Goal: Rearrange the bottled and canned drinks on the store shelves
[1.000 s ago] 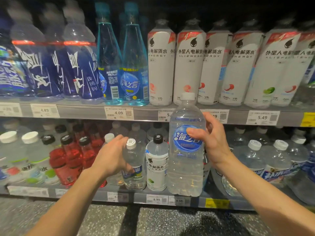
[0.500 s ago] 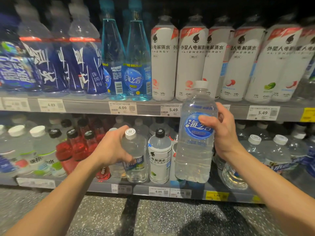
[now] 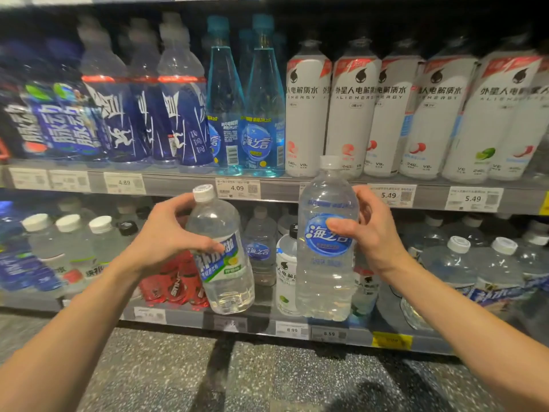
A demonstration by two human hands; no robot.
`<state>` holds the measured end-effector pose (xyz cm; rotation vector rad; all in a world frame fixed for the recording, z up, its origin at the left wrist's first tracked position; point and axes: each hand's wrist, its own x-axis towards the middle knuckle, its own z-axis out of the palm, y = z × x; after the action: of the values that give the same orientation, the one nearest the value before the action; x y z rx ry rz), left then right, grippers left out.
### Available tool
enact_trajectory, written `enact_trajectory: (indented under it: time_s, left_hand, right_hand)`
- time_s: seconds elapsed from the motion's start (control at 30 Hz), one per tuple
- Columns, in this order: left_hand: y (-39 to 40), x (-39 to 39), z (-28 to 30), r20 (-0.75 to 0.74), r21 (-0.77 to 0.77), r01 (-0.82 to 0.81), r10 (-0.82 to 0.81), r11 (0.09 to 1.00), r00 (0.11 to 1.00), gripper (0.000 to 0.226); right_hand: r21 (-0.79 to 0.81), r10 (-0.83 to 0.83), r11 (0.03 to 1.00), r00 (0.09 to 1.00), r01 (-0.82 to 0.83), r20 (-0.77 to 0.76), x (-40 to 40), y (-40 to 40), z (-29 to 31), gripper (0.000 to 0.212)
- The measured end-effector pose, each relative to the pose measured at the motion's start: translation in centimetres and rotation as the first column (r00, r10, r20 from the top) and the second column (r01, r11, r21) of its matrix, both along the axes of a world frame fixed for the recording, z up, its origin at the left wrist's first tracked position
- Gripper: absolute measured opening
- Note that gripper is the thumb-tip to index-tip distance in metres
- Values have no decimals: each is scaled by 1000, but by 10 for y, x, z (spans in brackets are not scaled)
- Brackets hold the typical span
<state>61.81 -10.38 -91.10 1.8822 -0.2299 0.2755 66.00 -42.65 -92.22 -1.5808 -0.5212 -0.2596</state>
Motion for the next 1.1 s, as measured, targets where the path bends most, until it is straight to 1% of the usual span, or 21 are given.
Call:
enact_trajectory:
  time_s: [0.17, 0.33, 0.4, 0.47, 0.57, 0.63, 0.7, 0.8, 0.93, 1.0, 1.1]
  left_hand:
    - [15, -22, 13, 79, -56, -12, 16, 998, 997, 73]
    - [36, -36, 20, 96, -46, -2, 7, 999, 995, 78]
    - [42, -43, 23, 103, -43, 19, -15, 999, 995, 82]
    - [44, -50, 27, 113, -36, 42, -38, 998, 993, 77]
    - [44, -58, 32, 135, -6, 72, -71, 997, 988, 64]
    - [45, -62, 34, 142, 14, 90, -91, 996, 986, 62]
    - [46, -62, 33, 142, 36, 91, -95, 995, 985, 65]
    - [48, -60, 29, 146, 43, 85, -90, 995, 985, 65]
    - [51, -51, 21, 137, 15, 90, -91, 996, 986, 65]
    - [50, -47, 16, 130, 13, 83, -84, 996, 988, 67]
    - [47, -43, 10, 101, 5, 104, -105, 995, 989, 67]
  right_hand:
    - [-80, 28, 996, 998, -24, 47, -2, 30, -3, 71]
    - [-168, 82, 983, 994, -70, 66, 0, 66, -12, 79]
    - [-191, 102, 978, 992, -87, 71, 1, 79, -16, 78]
    - [-267, 109, 960, 990, -82, 85, 2, 89, -18, 75]
    - [-437, 83, 899, 988, -17, 132, 7, 97, -22, 70]
    - [-524, 65, 851, 987, 24, 150, 10, 98, -23, 71]
    - [-591, 46, 806, 990, 40, 131, 13, 98, -26, 76]
    - [-679, 33, 733, 994, 50, 109, 16, 99, -30, 78]
    - [-790, 67, 598, 974, 133, 215, 17, 106, -30, 83]
    - [-837, 90, 526, 968, 152, 233, 19, 109, -34, 84]
    - [-866, 79, 463, 964, 189, 253, 26, 106, -41, 86]
